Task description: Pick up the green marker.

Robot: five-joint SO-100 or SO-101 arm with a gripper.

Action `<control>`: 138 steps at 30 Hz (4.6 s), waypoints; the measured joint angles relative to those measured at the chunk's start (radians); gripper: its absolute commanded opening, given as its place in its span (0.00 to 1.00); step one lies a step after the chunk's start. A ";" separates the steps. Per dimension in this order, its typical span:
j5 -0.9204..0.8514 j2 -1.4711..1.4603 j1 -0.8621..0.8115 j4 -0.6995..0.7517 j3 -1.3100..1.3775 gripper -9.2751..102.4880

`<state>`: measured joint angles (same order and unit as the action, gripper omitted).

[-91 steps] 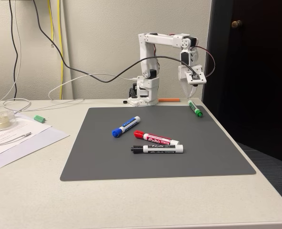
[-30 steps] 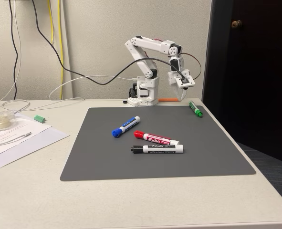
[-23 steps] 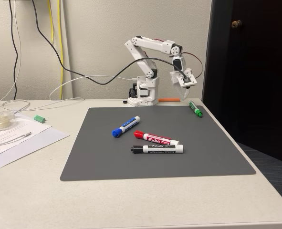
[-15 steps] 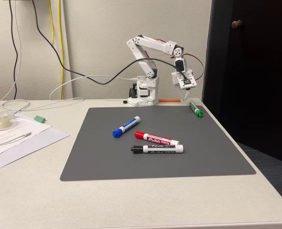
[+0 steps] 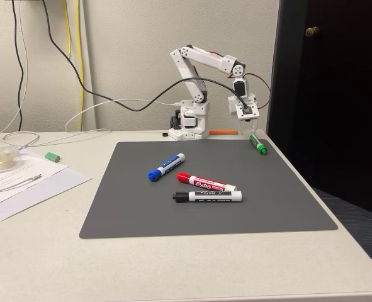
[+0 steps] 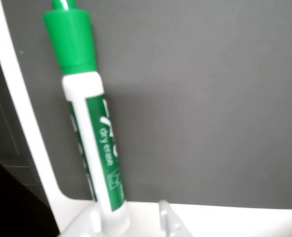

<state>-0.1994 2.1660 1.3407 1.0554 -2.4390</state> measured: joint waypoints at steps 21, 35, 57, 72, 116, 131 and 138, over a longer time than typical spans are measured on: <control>-0.018 -0.164 -0.026 -0.063 0.063 0.30; 0.000 -0.276 -0.026 -0.106 0.074 0.25; 0.000 -0.282 -0.026 -0.112 0.078 0.14; -0.009 -0.276 -0.026 -0.087 0.078 0.27; -0.040 -0.308 0.117 0.017 0.100 0.21; -0.040 -0.310 0.133 0.017 0.100 0.17; -0.040 -0.310 0.126 0.017 0.100 0.17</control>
<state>-0.2393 1.8561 1.4665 1.0723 -2.3393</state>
